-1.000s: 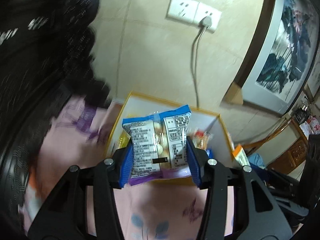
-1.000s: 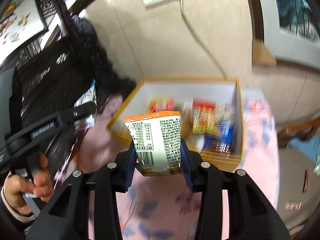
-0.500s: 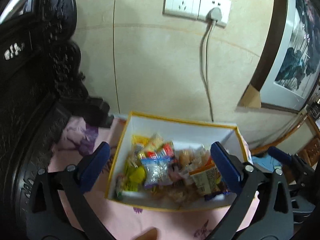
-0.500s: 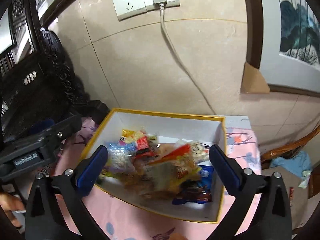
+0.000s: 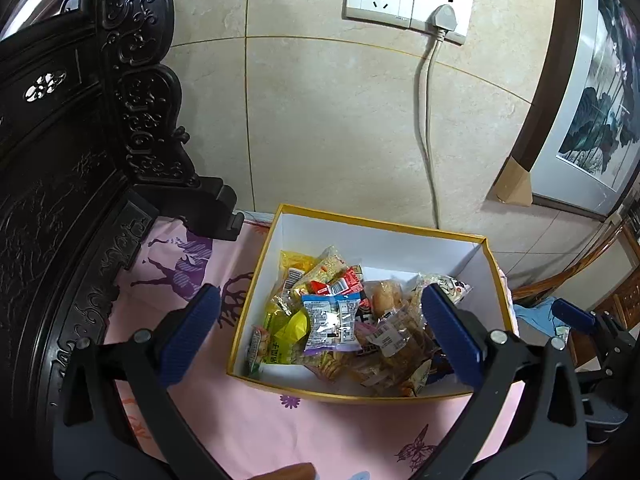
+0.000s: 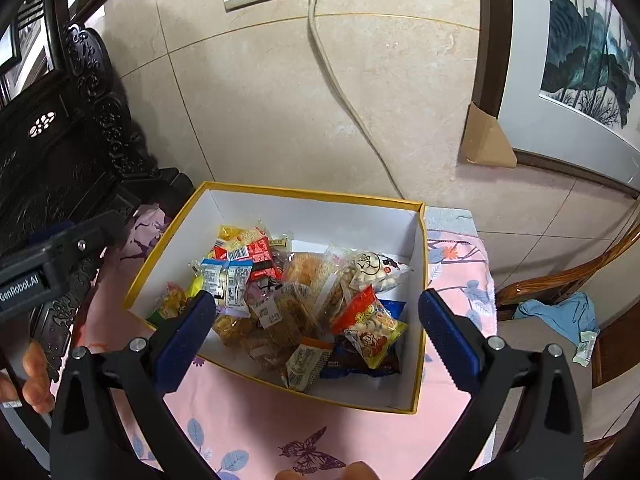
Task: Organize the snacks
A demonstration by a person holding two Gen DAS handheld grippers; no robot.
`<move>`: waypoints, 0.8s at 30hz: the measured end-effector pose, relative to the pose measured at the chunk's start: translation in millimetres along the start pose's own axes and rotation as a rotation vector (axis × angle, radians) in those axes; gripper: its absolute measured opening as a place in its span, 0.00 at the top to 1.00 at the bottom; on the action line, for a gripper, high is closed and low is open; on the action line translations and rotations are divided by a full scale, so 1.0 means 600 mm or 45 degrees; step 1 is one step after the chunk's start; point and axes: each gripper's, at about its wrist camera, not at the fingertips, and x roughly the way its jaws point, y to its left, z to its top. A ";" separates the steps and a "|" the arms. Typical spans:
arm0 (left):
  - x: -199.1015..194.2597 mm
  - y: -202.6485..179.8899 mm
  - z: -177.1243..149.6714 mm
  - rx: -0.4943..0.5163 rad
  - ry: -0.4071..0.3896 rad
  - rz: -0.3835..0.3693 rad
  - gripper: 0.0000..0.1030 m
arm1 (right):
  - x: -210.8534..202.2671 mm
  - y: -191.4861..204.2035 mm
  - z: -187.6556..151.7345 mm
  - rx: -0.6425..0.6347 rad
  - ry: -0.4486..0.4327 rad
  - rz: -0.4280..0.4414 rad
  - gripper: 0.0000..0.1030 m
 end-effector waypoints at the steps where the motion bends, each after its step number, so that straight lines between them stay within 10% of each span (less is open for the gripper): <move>1: -0.001 0.000 0.000 0.002 0.001 0.000 0.02 | 0.000 0.000 -0.002 -0.002 0.002 -0.003 0.01; 24: -0.009 -0.003 0.001 0.040 -0.018 0.020 0.02 | -0.001 0.000 -0.012 -0.023 0.017 -0.024 0.01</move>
